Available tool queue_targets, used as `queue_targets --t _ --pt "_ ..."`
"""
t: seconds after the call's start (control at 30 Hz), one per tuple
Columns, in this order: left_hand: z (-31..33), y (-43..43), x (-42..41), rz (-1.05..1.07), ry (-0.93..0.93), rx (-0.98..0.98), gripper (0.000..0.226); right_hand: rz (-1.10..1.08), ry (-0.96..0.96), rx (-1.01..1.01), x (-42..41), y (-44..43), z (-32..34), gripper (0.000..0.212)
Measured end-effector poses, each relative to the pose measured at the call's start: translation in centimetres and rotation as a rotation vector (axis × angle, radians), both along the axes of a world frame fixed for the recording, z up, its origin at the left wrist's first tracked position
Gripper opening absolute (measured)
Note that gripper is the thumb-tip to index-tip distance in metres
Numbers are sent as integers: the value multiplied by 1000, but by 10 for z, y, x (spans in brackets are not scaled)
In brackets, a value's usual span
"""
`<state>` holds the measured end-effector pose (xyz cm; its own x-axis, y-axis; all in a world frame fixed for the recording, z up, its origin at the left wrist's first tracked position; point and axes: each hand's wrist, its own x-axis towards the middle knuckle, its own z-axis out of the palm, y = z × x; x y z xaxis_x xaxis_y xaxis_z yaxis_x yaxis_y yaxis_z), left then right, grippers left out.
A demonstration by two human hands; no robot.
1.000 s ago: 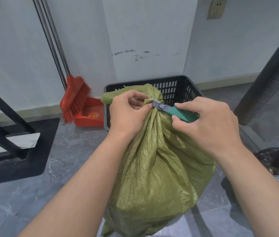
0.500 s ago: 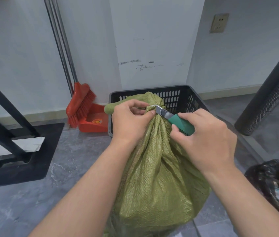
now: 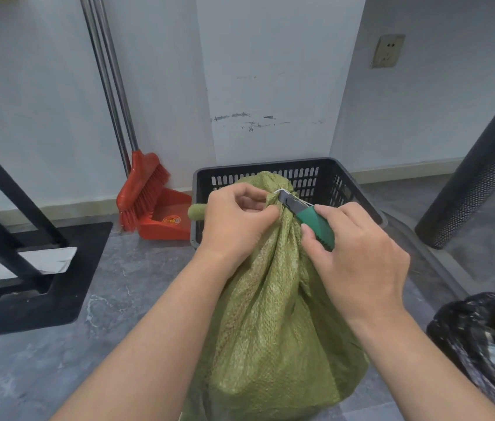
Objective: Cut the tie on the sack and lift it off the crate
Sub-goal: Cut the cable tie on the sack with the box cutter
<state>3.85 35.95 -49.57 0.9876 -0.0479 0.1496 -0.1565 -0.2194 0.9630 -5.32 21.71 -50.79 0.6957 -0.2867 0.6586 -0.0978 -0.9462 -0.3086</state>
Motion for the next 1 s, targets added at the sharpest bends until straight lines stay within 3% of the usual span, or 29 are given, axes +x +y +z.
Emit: queue_targets --t 0.13,0.3,0.47,0.73,1.0 --pt "4 5 3 -125 13 -32 48 5 -42 -34 0 0 0 30" --pt "-1 5 8 -173 24 26 24 7 -72 -73 0 -3 -2 29" --pt "-3 6 12 -89 -152 290 7 -21 -12 -27 2 -4 0 27" --pt "1 -2 9 -18 -265 464 13 -56 28 -35 0 -1 -1 25" --pt "0 -5 5 -63 -278 467 25 -66 163 -65 4 -5 7 32"
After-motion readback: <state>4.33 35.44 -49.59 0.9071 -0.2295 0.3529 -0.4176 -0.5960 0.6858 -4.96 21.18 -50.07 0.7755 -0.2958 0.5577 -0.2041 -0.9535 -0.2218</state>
